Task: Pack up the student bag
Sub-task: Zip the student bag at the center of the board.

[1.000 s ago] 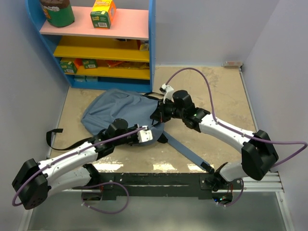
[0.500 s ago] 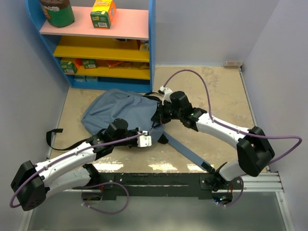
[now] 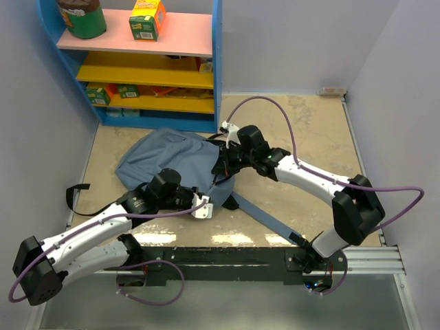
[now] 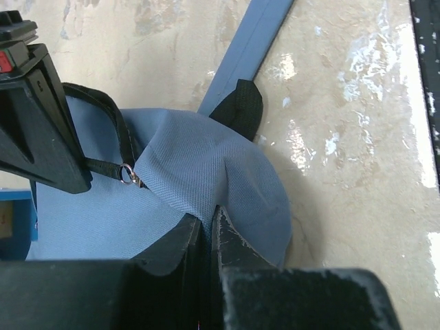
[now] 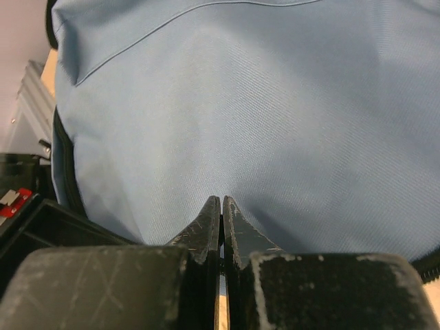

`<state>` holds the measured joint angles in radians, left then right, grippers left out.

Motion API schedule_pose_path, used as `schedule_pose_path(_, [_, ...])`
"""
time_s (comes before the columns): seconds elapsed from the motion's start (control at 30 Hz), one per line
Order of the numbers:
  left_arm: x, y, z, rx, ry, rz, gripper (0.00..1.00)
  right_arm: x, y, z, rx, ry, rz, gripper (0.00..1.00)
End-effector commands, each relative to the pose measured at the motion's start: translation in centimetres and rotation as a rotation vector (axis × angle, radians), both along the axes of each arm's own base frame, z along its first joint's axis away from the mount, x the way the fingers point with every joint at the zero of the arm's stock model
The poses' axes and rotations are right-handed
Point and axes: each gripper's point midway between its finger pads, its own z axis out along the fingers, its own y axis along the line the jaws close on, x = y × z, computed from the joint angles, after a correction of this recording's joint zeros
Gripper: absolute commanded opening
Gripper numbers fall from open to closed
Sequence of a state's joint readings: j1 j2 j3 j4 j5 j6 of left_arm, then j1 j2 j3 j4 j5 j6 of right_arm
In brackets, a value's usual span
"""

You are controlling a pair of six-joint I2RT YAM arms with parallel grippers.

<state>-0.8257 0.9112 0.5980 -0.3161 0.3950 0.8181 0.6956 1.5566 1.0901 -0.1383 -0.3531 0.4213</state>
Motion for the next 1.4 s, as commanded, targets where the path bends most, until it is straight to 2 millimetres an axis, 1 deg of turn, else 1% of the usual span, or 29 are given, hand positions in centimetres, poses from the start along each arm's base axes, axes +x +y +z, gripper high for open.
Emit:
schedule_pose_path(0.0, [-6.7, -0.4, 0.9, -0.020, 0.148, -0.257, 0.00, 5.1, -0.5, 7.9, 0.138, -0.320, -0.096, 0.00])
schedule_pose_path(0.03, [-6.6, -0.4, 1.0, -0.022, 0.147, -0.244, 0.02, 4.4, -0.6, 8.5, 0.148, -0.331, -0.085, 0.00])
schedule_pose_path(0.07, [-6.1, -0.6, 1.5, -0.045, 0.125, -0.224, 0.11, 3.5, -0.6, 7.8, 0.144, -0.316, -0.061, 0.00])
schedule_pose_path(0.1, [-5.3, -0.6, 1.8, -0.055, 0.109, -0.184, 0.17, 2.6, -0.2, 7.6, 0.154, -0.307, -0.042, 0.00])
schedule_pose_path(0.13, [-5.0, -0.8, 2.1, -0.075, 0.126, -0.147, 0.25, 1.7, 0.1, 7.9, 0.169, -0.307, -0.023, 0.00])
schedule_pose_path(0.17, [-4.6, -1.3, 2.7, -0.104, 0.113, -0.136, 0.32, 0.8, 0.3, 7.1, 0.166, -0.293, -0.004, 0.00])
schedule_pose_path(0.2, [-4.3, -1.5, 3.0, -0.119, 0.115, -0.116, 0.40, -0.4, 1.1, 7.0, 0.171, -0.283, 0.022, 0.00])
schedule_pose_path(0.23, [-4.0, -1.8, 3.4, -0.144, 0.150, -0.073, 0.45, -1.2, 1.5, 6.9, 0.176, -0.278, 0.033, 0.00])
schedule_pose_path(0.27, [-3.1, -2.3, 3.9, -0.168, 0.146, -0.038, 0.45, -1.8, 1.7, 6.2, 0.177, -0.270, 0.041, 0.00])
schedule_pose_path(0.3, [-2.9, -2.7, 4.4, -0.194, 0.187, 0.000, 0.46, -2.9, 2.2, 6.0, 0.200, -0.245, 0.055, 0.00])
schedule_pose_path(0.4, [-2.3, -3.6, 4.5, -0.234, 0.235, 0.040, 0.49, -4.2, 2.8, 5.2, 0.237, -0.209, 0.070, 0.00])
schedule_pose_path(0.43, [-2.1, -3.9, 4.4, -0.253, 0.278, 0.086, 0.51, -4.3, 3.0, 4.9, 0.240, -0.203, 0.074, 0.00])
schedule_pose_path(0.47, [-0.5, -4.1, 4.7, -0.281, 0.256, 0.153, 0.50, -4.5, 3.0, 4.7, 0.244, -0.200, 0.078, 0.00])
schedule_pose_path(0.5, [0.0, -4.1, 4.6, -0.298, 0.273, 0.199, 0.50, -4.5, 3.0, 4.6, 0.245, -0.196, 0.077, 0.00])
schedule_pose_path(0.57, [0.8, -4.3, 4.5, -0.314, 0.268, 0.240, 0.47, -4.6, 2.9, 4.7, 0.251, -0.200, 0.081, 0.00])
schedule_pose_path(0.67, [0.7, -4.6, 4.0, -0.322, 0.318, 0.260, 0.40, -4.8, 3.3, 5.1, 0.266, -0.206, 0.101, 0.00])
schedule_pose_path(0.7, [0.4, -4.7, 3.5, -0.316, 0.344, 0.261, 0.35, -4.7, 3.5, 4.9, 0.264, -0.200, 0.107, 0.00])
schedule_pose_path(0.73, [0.6, -5.2, 4.1, -0.346, 0.329, 0.241, 0.34, -4.8, 3.8, 4.8, 0.268, -0.192, 0.121, 0.00])
schedule_pose_path(0.77, [0.6, -5.3, 4.0, -0.350, 0.333, 0.235, 0.31, -4.6, 4.1, 5.2, 0.277, -0.198, 0.127, 0.00])
schedule_pose_path(0.8, [0.6, -5.4, 3.9, -0.352, 0.337, 0.238, 0.25, -4.4, 4.5, 4.7, 0.272, -0.190, 0.132, 0.00])
schedule_pose_path(0.87, [0.7, -5.6, 3.6, -0.345, 0.336, 0.229, 0.18, -4.2, 4.9, 5.3, 0.285, -0.198, 0.139, 0.00])
schedule_pose_path(0.9, [0.6, -5.6, 3.5, -0.342, 0.332, 0.225, 0.12, -4.1, 5.1, 5.4, 0.285, -0.198, 0.141, 0.00])
schedule_pose_path(1.0, [0.7, -5.4, 2.9, -0.329, 0.327, 0.225, 0.02, -3.7, 5.3, 5.2, 0.270, -0.202, 0.147, 0.00])
schedule_pose_path(1.1, [0.6, -5.2, 2.4, -0.318, 0.319, 0.222, 0.00, -3.6, 4.9, 4.5, 0.241, -0.201, 0.134, 0.00])
schedule_pose_path(1.13, [0.4, -5.1, 2.4, -0.316, 0.317, 0.220, 0.00, -3.6, 4.6, 4.5, 0.231, -0.202, 0.127, 0.00])
schedule_pose_path(1.23, [0.1, -4.9, 2.3, -0.306, 0.316, 0.208, 0.00, -2.9, 3.5, 3.9, 0.196, -0.217, 0.083, 0.00])
schedule_pose_path(1.3, [-0.9, -5.0, 2.3, -0.291, 0.324, 0.151, 0.00, -1.9, 2.4, 4.0, 0.188, -0.230, 0.047, 0.00])
schedule_pose_path(1.33, [-1.4, -5.1, 2.3, -0.283, 0.327, 0.117, 0.00, -1.6, 1.9, 3.7, 0.179, -0.227, 0.032, 0.00])
schedule_pose_path(1.37, [-3.5, -5.6, 2.7, -0.273, 0.370, 0.008, 0.00, -0.9, 1.2, 3.8, 0.173, -0.235, 0.012, 0.00])
